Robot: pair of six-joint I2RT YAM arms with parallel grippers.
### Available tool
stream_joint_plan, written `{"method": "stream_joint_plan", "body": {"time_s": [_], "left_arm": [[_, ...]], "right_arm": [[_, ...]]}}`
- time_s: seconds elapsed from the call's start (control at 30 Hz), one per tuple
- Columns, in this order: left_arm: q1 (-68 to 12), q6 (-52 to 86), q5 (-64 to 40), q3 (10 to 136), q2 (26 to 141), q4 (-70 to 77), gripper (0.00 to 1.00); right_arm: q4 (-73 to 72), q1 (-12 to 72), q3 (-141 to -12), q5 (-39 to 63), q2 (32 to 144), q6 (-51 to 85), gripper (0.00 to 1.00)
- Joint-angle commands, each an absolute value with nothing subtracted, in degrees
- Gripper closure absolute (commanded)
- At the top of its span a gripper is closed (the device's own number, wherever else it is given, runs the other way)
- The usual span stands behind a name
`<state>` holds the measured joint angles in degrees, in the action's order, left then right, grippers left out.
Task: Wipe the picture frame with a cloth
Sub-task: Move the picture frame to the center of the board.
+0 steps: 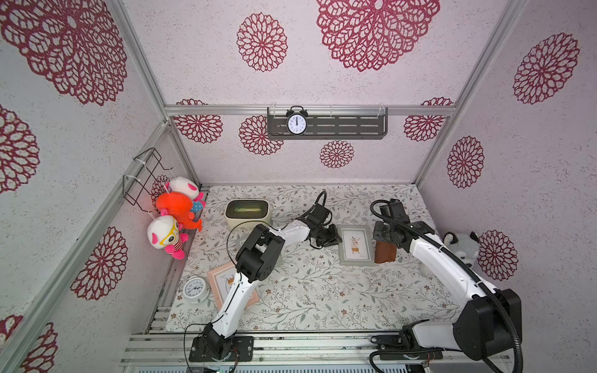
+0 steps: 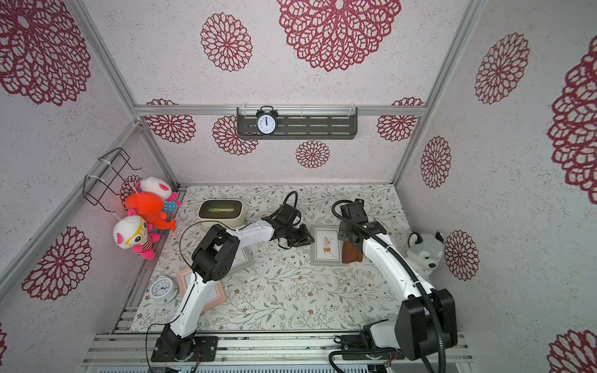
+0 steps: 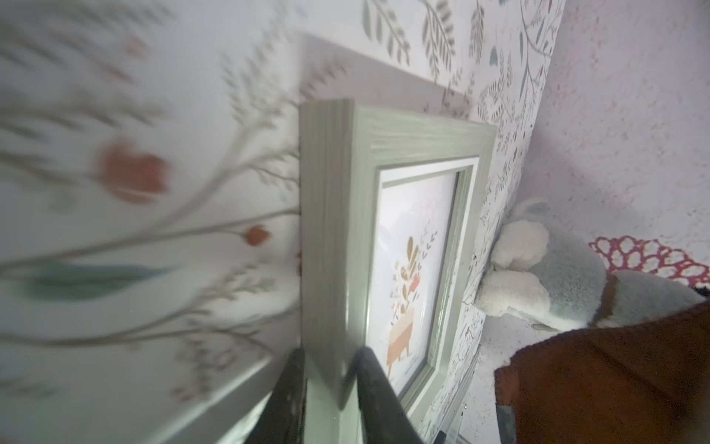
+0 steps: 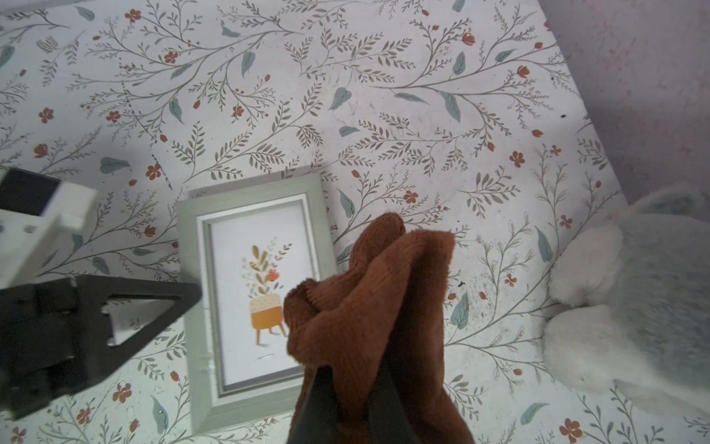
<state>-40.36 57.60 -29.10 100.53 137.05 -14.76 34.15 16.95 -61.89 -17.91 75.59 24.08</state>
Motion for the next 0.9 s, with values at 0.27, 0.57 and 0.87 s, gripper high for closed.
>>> {"method": "stream_joint_plan", "body": {"time_s": [0.27, 0.57, 0.87], "left_arm": [[-46.4, 68.4, -29.2, 112.6, 147.0, -7.7, 0.74], [-46.3, 68.0, -30.3, 120.3, 150.1, -5.6, 0.75], [-46.4, 64.9, -30.7, 117.4, 147.4, -6.0, 0.75]], "right_arm": [[33.2, 15.5, -57.2, -17.4, 63.2, 24.1, 1.00], [35.1, 15.5, -57.4, -15.6, 60.2, 24.4, 1.00], [36.1, 15.5, -59.7, -16.3, 62.6, 24.2, 1.00]]}}
